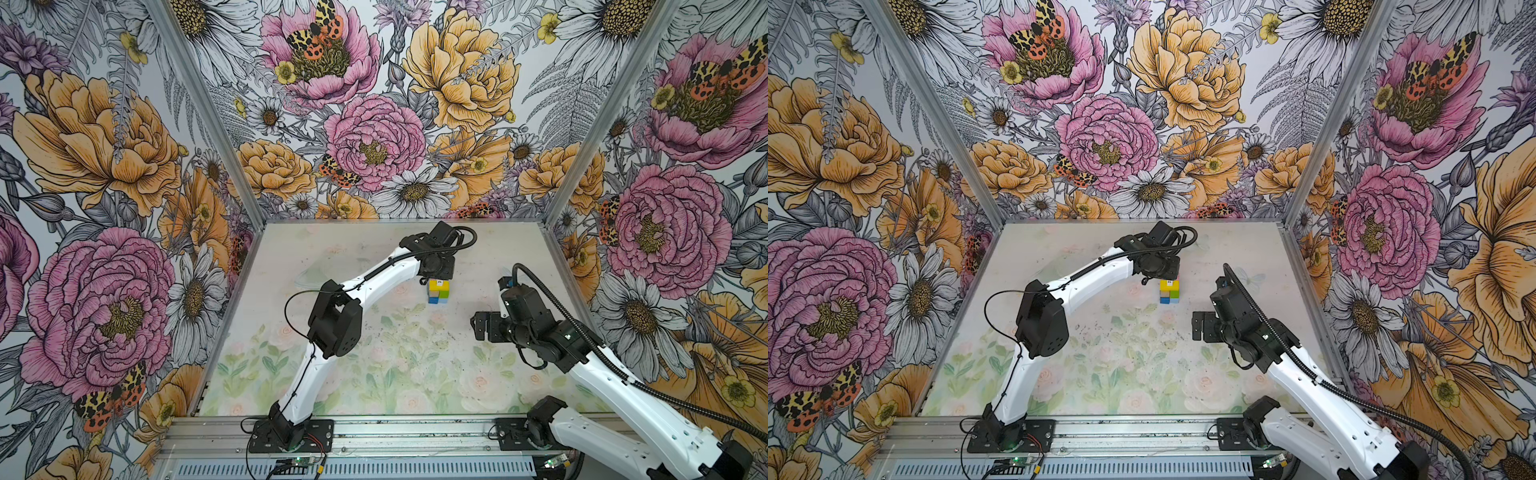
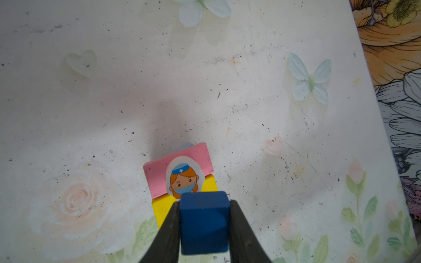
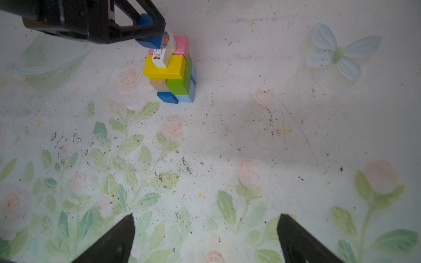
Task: Build the wood block tower
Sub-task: 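Lower the blue cube onto the pink block beside the nurse token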
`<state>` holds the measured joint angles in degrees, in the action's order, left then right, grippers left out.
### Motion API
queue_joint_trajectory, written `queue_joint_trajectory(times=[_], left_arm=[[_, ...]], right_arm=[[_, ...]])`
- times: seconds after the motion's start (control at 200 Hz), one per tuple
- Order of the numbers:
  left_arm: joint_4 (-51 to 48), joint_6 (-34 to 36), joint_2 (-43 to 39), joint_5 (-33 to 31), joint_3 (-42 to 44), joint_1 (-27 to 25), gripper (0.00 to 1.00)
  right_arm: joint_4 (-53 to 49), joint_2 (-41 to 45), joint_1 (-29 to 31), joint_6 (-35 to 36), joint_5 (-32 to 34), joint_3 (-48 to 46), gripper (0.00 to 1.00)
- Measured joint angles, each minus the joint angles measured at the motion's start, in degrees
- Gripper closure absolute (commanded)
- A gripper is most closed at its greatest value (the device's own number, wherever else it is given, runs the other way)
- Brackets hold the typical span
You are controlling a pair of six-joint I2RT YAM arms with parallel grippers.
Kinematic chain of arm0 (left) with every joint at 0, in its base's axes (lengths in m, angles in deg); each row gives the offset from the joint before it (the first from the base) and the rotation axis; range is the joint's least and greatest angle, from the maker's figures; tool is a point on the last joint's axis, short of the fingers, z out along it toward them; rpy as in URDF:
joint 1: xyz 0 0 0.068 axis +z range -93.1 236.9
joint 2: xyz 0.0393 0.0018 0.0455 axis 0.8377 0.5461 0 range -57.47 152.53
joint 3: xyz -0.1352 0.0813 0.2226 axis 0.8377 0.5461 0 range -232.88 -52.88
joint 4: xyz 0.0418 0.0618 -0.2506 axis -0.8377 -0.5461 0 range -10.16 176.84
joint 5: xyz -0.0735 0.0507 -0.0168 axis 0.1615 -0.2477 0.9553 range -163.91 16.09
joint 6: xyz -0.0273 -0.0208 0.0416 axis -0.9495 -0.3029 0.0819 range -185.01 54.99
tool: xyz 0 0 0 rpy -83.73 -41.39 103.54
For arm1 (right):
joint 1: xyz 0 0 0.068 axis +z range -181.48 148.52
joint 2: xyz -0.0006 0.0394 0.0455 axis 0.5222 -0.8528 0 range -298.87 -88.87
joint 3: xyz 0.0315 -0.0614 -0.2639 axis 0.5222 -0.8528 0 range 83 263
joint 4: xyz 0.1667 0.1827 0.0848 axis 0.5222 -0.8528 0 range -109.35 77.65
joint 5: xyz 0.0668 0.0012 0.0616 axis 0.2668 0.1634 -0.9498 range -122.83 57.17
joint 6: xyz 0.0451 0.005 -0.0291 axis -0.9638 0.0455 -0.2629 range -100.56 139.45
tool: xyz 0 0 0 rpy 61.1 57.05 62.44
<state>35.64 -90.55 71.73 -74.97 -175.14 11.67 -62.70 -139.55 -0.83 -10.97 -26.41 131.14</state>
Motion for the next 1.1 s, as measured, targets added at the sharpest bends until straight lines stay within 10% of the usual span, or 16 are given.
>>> queue_joint_trajectory(times=[1.101], left_arm=[[-0.7, -1.1, 1.9, -1.2, -1.6, 0.1, 0.82]], right_arm=[[0.0, 0.0, -0.3, 0.0, 0.0, 0.0, 0.0]])
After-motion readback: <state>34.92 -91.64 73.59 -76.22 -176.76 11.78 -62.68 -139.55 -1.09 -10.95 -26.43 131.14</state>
